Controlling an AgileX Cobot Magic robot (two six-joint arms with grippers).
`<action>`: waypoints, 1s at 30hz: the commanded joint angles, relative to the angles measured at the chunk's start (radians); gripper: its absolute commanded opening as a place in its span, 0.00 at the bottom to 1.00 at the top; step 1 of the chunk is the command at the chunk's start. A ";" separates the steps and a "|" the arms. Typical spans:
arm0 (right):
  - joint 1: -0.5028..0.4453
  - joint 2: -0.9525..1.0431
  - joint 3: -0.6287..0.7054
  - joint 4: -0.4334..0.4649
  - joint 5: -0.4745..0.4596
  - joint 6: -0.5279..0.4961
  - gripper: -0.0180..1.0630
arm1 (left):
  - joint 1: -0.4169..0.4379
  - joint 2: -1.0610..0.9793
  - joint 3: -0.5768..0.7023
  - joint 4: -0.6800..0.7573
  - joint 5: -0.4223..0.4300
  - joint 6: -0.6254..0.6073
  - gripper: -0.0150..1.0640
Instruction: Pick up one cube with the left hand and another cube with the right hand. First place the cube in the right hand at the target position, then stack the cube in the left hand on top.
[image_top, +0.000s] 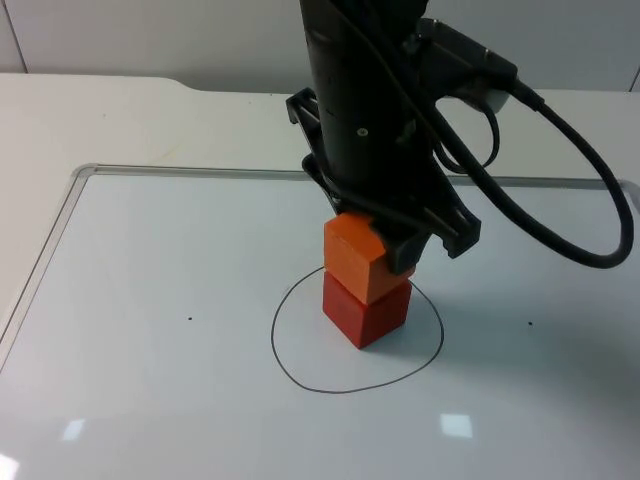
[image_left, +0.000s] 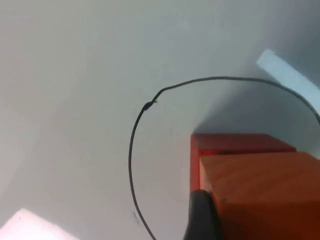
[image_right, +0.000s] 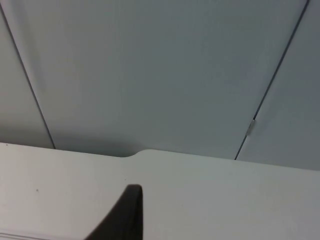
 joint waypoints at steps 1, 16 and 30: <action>-0.001 -0.001 -0.006 0.005 -0.012 0.000 0.99 | -0.006 -0.002 -0.007 -0.037 -0.007 0.019 0.21; -0.001 -0.002 -0.006 0.005 -0.022 0.000 0.99 | -0.006 -0.002 -0.007 -0.023 -0.013 0.037 0.99; -0.001 -0.002 -0.006 0.005 -0.025 0.000 0.99 | -0.006 -0.203 -0.007 -0.026 0.006 0.037 0.99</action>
